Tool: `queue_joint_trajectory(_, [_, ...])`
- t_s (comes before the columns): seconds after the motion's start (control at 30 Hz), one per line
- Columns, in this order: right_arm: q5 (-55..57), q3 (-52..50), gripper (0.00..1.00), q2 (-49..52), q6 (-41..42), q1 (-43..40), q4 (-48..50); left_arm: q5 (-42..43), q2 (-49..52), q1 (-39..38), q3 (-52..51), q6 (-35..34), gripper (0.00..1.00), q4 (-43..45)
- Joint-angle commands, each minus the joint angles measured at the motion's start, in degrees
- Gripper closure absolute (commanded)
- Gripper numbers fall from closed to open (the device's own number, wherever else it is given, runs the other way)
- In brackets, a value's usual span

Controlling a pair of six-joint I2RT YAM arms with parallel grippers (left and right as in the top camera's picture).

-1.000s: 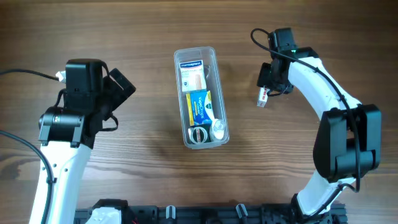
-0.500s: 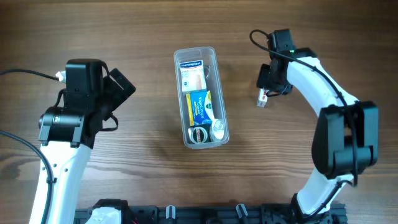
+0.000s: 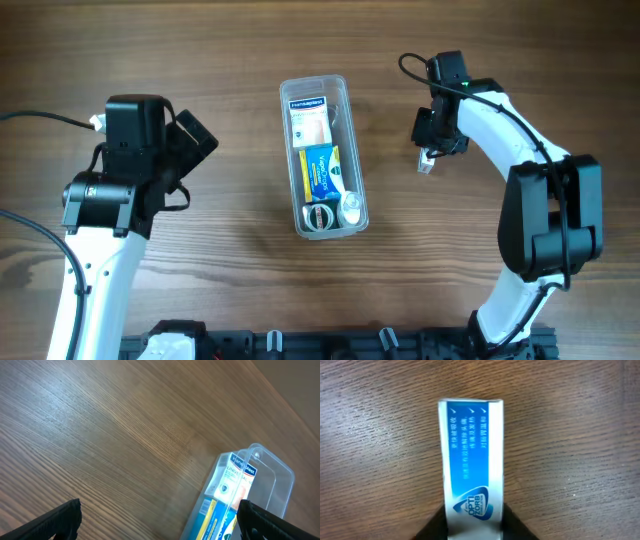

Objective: Pack container
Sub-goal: 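Carry the Panadol box to the container's right side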

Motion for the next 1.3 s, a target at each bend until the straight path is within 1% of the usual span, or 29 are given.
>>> queue_joint_trajectory(0.0, [0.94, 0.07, 0.76, -0.04, -0.02, 0.37, -0.28, -1.14, -0.57, 0.35, 0.94, 0.72, 0.0, 0.07])
queue_joint_trajectory(0.13, [0.96, 0.5, 0.75, -0.37, -0.35, 0.37, -1.16, -1.14, -0.57, 0.35, 0.94, 0.72, 0.0, 0.07])
queue_joint_trajectory(0.2, [0.94, 2.32, 0.75, -1.4, -1.68, 0.37, -2.91, -1.14, -0.57, 0.35, 0.94, 0.72, 0.0, 0.04])
queue_joint_trajectory(0.4, [0.04, 13.46, 0.75, -6.91, -4.07, 1.49, -13.53, -1.14, -0.57, 0.35, 0.94, 0.72, 0.0, 0.04])
queue_joint_trajectory(0.5, [-0.37, 17.86, 0.73, -10.49, -6.05, 3.32, -16.48, -1.14, -0.57, 0.37, 0.94, 0.72, 0.0, 0.07])
queue_joint_trajectory(0.53, [-0.37, 18.64, 0.71, -11.8, -6.32, 4.2, -16.74, -1.14, -0.57, 0.35, 0.94, 0.72, 0.0, 0.04])
queue_joint_trajectory(0.67, [-0.39, 18.97, 0.7, -16.55, -8.04, 9.31, -15.96, -1.14, -0.57, 0.37, 0.94, 0.72, 0.0, 0.07])
queue_joint_trajectory(0.77, [-0.11, 18.97, 0.69, -17.51, -9.01, 13.75, -15.87, -1.14, -0.57, 0.35, 0.94, 0.72, 0.0, 0.07])
queue_joint_trajectory(0.87, [-0.13, 18.95, 0.69, -16.85, -8.98, 17.33, -15.87, -1.14, -0.57, 0.37, 0.94, 0.72, 0.0, 0.07])
queue_joint_trajectory(1.03, [-0.11, 18.95, 0.69, -14.21, -8.9, 21.05, -15.06, -1.14, -0.57, 0.37, 0.94, 0.72, 0.0, 0.04])
queue_joint_trajectory(1.2, [0.2, 18.95, 0.69, -12.74, -8.72, 22.47, -14.16, -1.14, -0.57, 0.35, 0.94, 0.72, 0.0, 0.04])
queue_joint_trajectory(1.27, [3.5, 18.95, 0.69, -12.48, -7.56, 22.45, -14.16, -1.14, -0.57, 0.35, 0.94, 0.72, 0.0, 0.04])
